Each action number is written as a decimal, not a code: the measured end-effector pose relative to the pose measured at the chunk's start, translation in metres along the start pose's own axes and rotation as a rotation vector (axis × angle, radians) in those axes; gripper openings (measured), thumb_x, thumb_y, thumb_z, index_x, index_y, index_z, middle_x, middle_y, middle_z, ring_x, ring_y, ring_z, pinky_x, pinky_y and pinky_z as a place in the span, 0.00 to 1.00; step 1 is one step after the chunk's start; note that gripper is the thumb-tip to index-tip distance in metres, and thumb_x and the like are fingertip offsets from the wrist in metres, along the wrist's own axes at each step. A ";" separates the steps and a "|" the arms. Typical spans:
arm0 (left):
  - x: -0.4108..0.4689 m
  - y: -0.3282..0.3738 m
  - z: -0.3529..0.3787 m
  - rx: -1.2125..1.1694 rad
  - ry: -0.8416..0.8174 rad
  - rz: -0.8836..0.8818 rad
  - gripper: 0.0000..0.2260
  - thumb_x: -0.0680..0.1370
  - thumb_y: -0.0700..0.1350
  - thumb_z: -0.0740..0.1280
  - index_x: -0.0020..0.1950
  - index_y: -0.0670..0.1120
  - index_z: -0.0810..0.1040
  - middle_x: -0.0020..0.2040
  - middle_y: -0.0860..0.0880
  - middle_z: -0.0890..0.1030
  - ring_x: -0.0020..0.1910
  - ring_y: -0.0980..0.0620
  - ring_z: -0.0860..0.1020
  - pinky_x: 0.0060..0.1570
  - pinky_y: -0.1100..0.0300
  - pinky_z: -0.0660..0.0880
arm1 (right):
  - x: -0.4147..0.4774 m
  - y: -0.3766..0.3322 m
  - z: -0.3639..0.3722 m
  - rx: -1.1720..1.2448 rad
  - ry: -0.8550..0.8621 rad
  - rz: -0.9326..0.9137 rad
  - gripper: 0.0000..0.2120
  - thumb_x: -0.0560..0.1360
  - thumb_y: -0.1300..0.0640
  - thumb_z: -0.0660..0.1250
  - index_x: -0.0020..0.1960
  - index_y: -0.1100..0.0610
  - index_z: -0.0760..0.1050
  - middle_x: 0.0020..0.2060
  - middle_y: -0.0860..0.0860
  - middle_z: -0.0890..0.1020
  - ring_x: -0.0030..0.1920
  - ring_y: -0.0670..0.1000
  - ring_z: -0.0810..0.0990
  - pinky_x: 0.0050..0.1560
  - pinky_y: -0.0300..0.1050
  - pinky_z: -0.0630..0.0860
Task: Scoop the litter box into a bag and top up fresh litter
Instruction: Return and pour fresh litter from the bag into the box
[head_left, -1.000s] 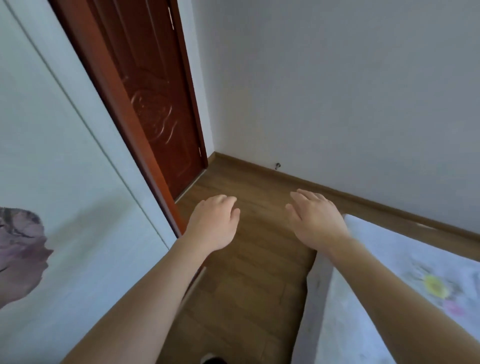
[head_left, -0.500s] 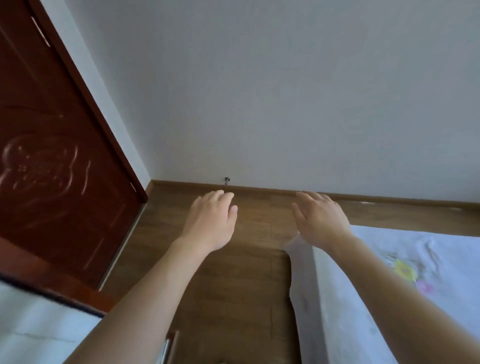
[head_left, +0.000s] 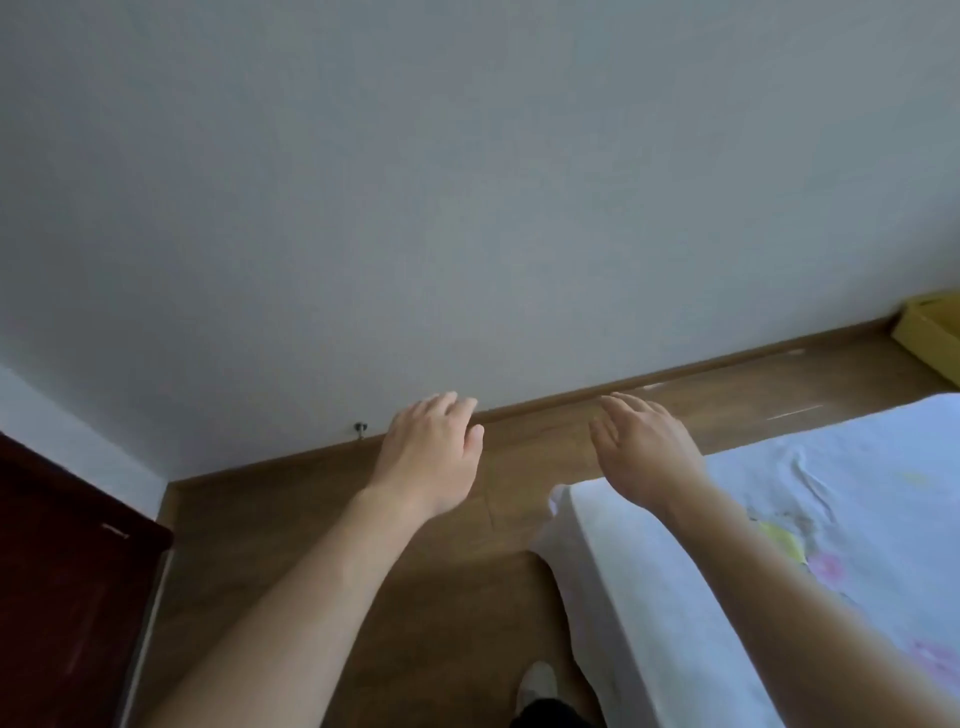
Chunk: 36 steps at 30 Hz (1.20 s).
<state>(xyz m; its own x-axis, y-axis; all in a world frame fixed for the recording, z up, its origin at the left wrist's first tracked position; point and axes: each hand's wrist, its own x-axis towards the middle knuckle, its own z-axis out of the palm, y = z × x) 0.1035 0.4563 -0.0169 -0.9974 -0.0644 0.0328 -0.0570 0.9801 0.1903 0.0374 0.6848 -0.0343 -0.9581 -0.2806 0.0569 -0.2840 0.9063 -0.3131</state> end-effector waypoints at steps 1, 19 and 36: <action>0.023 -0.002 0.002 -0.001 -0.005 0.005 0.21 0.84 0.52 0.52 0.75 0.48 0.66 0.74 0.48 0.69 0.73 0.49 0.65 0.73 0.52 0.60 | 0.022 0.004 0.002 0.003 0.005 0.005 0.16 0.81 0.51 0.57 0.58 0.60 0.76 0.59 0.52 0.80 0.62 0.58 0.74 0.60 0.51 0.70; 0.399 -0.015 0.025 -0.006 -0.071 0.346 0.20 0.83 0.52 0.53 0.73 0.47 0.69 0.71 0.48 0.72 0.71 0.48 0.69 0.70 0.52 0.64 | 0.306 0.065 0.003 -0.116 0.112 0.220 0.16 0.81 0.50 0.54 0.57 0.57 0.77 0.56 0.51 0.81 0.59 0.56 0.76 0.58 0.50 0.71; 0.627 0.145 0.067 -0.057 -0.173 0.987 0.17 0.82 0.51 0.54 0.67 0.49 0.72 0.63 0.50 0.77 0.62 0.48 0.74 0.66 0.50 0.66 | 0.386 0.175 -0.019 -0.137 0.352 0.766 0.11 0.80 0.52 0.56 0.40 0.52 0.66 0.38 0.45 0.72 0.40 0.49 0.71 0.44 0.44 0.68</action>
<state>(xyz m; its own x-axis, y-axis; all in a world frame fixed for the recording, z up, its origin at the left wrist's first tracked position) -0.5335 0.5703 -0.0347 -0.5900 0.8053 0.0588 0.7970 0.5692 0.2020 -0.3827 0.7409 -0.0489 -0.8366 0.5190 0.1752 0.4664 0.8426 -0.2692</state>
